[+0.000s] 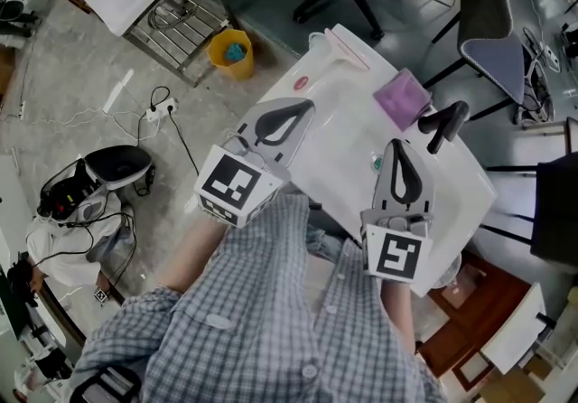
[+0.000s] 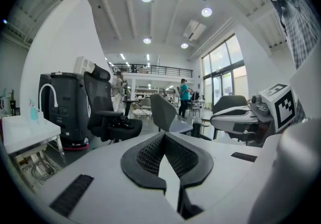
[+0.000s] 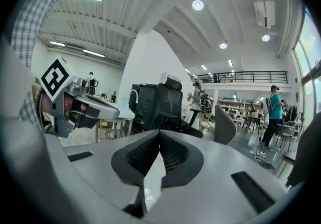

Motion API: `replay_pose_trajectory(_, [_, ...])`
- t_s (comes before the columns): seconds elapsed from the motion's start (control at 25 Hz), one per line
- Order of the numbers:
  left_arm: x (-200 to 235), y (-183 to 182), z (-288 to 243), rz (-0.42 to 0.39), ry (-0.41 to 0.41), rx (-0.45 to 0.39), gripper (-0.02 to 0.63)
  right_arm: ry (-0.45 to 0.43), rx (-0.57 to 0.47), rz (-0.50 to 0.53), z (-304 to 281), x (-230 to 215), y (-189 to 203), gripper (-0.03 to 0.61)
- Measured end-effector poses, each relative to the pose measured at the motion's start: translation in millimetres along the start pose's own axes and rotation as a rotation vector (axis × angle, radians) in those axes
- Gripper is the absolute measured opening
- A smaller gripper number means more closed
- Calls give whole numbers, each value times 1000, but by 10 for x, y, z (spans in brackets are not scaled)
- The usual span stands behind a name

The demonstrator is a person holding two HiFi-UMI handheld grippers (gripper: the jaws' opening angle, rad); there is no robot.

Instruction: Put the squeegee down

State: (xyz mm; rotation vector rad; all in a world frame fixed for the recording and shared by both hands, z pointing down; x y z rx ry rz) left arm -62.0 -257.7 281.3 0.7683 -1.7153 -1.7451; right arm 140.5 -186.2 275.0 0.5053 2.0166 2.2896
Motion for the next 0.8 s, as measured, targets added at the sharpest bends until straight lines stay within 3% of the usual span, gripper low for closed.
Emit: replay_pose_trajectory(0.8, [-18, 16, -6, 4, 7, 5, 6, -1, 9, 6, 9, -8, 8, 9])
Point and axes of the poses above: the fingertips, and each gripper's own axes: z backward along the fingers, x to its left, y out of its underside, the point moved 9 cm from there along z, backward along the fingers, and after that the axes turned 12 degrees about -x, right-handed, at the moved point
